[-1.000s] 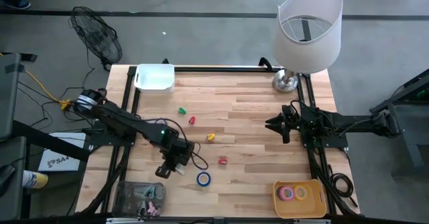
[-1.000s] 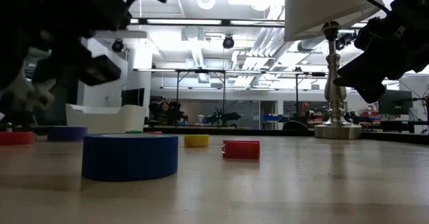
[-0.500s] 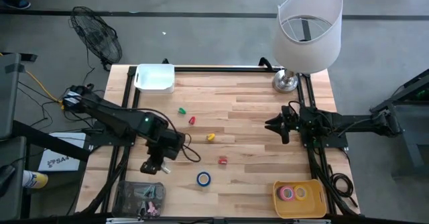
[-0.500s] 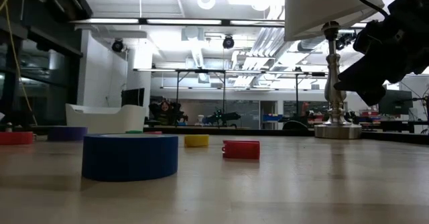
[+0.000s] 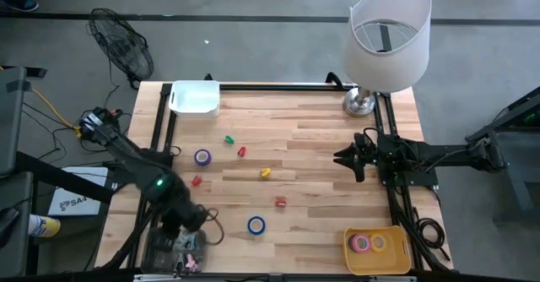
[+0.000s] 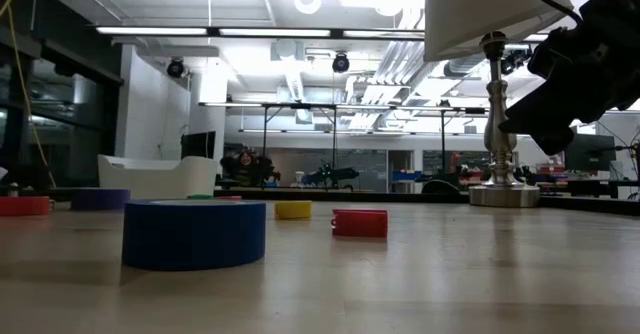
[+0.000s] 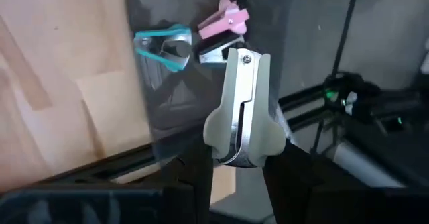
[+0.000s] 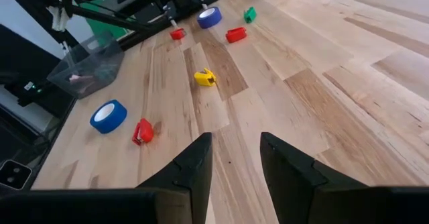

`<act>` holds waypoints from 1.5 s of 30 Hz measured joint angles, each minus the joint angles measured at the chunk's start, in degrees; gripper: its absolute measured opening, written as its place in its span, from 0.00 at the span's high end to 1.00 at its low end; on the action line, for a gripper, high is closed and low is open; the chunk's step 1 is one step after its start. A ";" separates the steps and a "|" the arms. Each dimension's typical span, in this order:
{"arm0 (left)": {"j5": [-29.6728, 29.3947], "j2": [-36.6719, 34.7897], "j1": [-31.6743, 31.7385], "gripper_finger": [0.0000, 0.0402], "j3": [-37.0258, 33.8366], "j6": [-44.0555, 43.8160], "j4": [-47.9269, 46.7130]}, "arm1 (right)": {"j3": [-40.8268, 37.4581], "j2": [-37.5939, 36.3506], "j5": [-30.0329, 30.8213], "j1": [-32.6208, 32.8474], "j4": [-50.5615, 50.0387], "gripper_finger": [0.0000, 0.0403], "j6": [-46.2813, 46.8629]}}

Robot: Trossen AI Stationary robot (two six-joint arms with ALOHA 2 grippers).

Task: Pick and place Stapler, Stapler remover, tape
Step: Put the gray staple remover into the black bin

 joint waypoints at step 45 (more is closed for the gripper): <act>-0.23 11.98 -12.25 0.65 -11.80 -30.86 17.01 | 0.02 -0.02 -2.75 -0.02 0.18 0.71 -0.08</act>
